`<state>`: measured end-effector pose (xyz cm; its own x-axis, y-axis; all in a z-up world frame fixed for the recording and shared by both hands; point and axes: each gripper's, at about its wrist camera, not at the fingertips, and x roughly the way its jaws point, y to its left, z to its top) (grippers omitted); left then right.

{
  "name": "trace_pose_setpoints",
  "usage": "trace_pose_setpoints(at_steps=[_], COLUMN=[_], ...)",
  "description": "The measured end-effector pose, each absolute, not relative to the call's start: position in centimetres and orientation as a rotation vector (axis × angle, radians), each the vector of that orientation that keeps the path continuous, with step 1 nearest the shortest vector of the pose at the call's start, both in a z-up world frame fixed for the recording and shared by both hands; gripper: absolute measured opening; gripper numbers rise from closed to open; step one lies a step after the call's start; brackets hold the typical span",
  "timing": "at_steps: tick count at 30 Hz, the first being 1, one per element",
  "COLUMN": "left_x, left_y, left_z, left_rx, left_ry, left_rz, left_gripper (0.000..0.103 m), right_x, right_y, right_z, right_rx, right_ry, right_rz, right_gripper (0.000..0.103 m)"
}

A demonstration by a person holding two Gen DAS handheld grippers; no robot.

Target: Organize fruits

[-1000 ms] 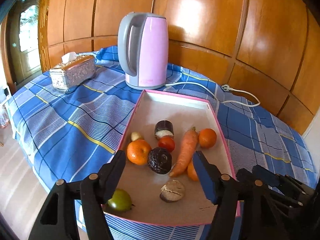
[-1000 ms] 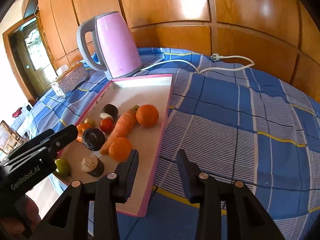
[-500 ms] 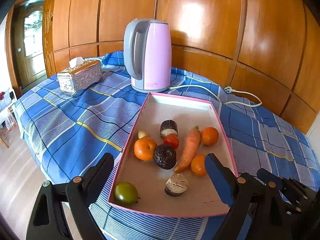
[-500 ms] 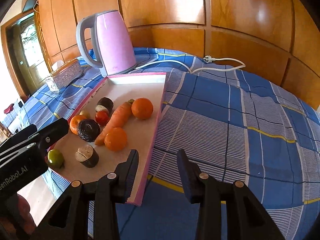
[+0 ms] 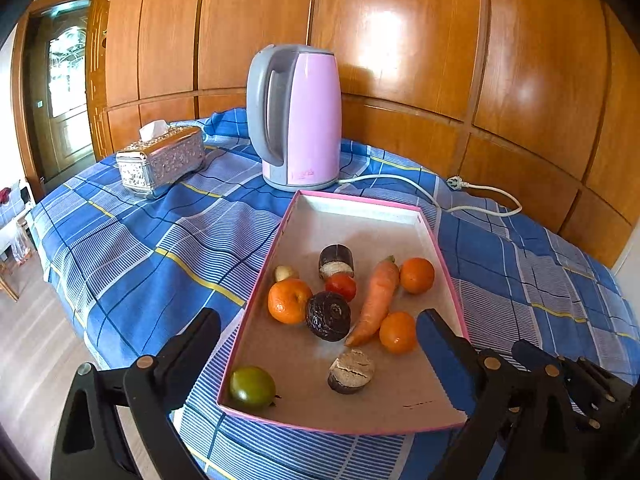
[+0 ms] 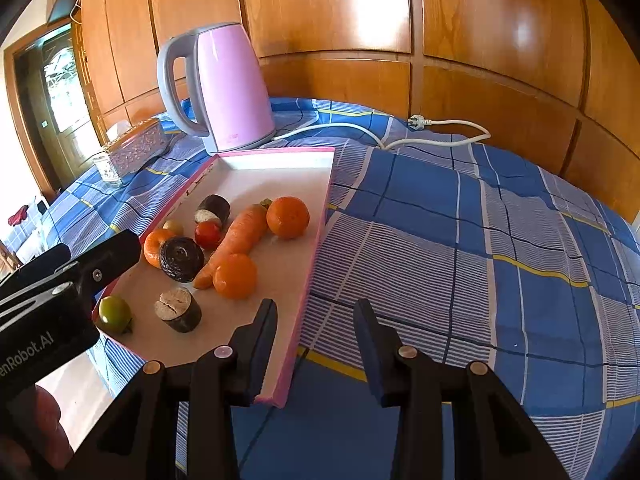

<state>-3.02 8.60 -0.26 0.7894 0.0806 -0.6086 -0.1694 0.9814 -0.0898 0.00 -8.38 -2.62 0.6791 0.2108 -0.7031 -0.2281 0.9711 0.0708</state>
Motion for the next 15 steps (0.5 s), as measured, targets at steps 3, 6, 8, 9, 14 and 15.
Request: trace_pose_setpoints(at_steps=[3,6,8,9,14,15], left_x=[-3.0,-2.99,-2.92,-2.92,-2.88,-2.87], left_y=[8.67,8.66,8.77,8.81,8.89,8.94], left_z=[-0.3,-0.31,-0.4,-0.43,-0.54,-0.55], left_rx=[-0.143,-0.143,-0.144,-0.145,-0.148,-0.15], left_ry=[0.651,0.652,0.653,0.654,0.659,0.66], left_rz=[0.135,0.136,0.136,0.136,0.14,0.141], left_gripper=[0.099,0.099,0.1,0.1,0.1,0.1], right_x=[-0.01,0.01,0.05,0.05,0.06,0.06], right_y=[-8.34,-8.33,-8.28,-8.27,-8.2,-8.19], right_z=[-2.62,-2.68,-2.72,-2.74,-2.75,-2.76], right_rx=[-0.023,-0.025,-0.027,-0.029,-0.033,-0.034], right_ry=[0.788,0.79,0.792,0.792,0.791,0.792], right_rz=[0.245,0.246,0.247,0.249,0.252,0.252], right_gripper=[0.04,0.04,0.04,0.04,0.04,0.04])
